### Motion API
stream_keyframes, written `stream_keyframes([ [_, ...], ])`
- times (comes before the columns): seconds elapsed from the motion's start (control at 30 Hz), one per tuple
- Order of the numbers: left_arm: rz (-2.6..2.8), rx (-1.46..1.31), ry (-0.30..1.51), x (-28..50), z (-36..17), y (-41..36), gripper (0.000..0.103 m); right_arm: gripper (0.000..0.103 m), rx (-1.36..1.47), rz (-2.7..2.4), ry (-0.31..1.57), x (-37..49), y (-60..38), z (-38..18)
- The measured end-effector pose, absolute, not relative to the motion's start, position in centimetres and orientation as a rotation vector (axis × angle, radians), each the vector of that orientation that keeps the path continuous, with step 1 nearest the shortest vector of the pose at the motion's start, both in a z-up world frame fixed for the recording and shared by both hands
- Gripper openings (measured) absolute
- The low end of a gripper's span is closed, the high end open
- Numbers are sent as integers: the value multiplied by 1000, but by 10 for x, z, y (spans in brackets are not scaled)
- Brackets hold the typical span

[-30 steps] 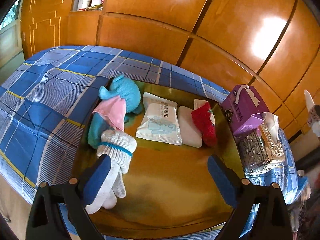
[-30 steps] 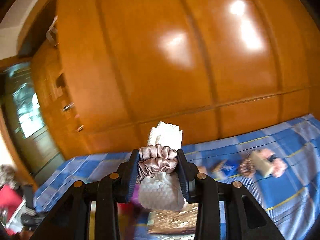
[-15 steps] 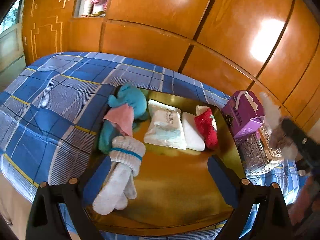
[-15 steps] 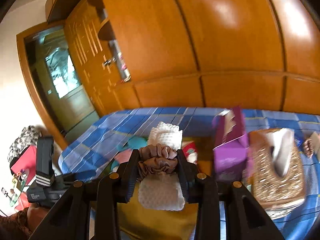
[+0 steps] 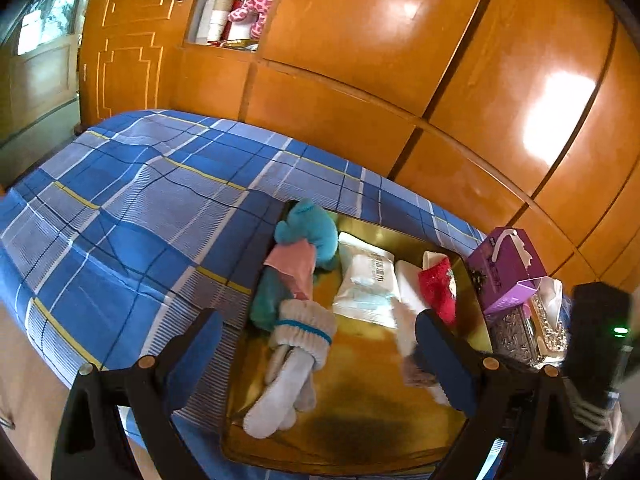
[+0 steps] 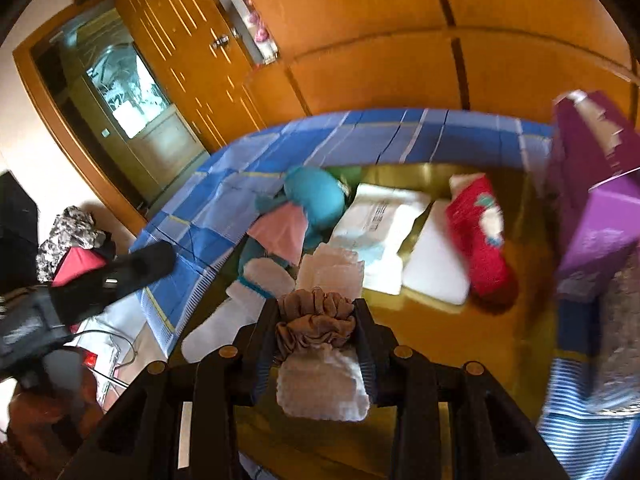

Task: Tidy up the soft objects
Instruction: 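Carry the scrunchie and white cloth into the gold tray, open right tool, then move the right tool to the other pink scrunchie and grasp it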

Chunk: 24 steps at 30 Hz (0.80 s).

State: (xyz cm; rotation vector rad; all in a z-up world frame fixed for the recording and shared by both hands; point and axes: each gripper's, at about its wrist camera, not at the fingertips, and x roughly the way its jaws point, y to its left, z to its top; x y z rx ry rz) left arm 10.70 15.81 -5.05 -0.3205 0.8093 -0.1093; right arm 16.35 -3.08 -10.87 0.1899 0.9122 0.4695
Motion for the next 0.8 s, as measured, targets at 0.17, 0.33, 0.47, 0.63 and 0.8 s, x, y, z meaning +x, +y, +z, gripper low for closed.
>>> stream_keyframes([
  [0.17, -96, -337, 814, 105, -51, 163, 98, 37, 208, 458, 954, 178, -18, -123],
  [0.33, -84, -354, 821, 106, -53, 168, 98, 40, 238, 444, 1013, 188, -12, -140],
  [0.47, -81, -356, 825, 106, -53, 168, 98, 43, 246, 442, 1025, 184, -17, -143],
  [0.63, -92, -353, 831, 106, -53, 162, 98, 44, 230, 456, 951, 169, -35, -120],
  [0.8, -112, -346, 844, 108, -52, 151, 98, 44, 251, 468, 908, 156, -53, -101],
])
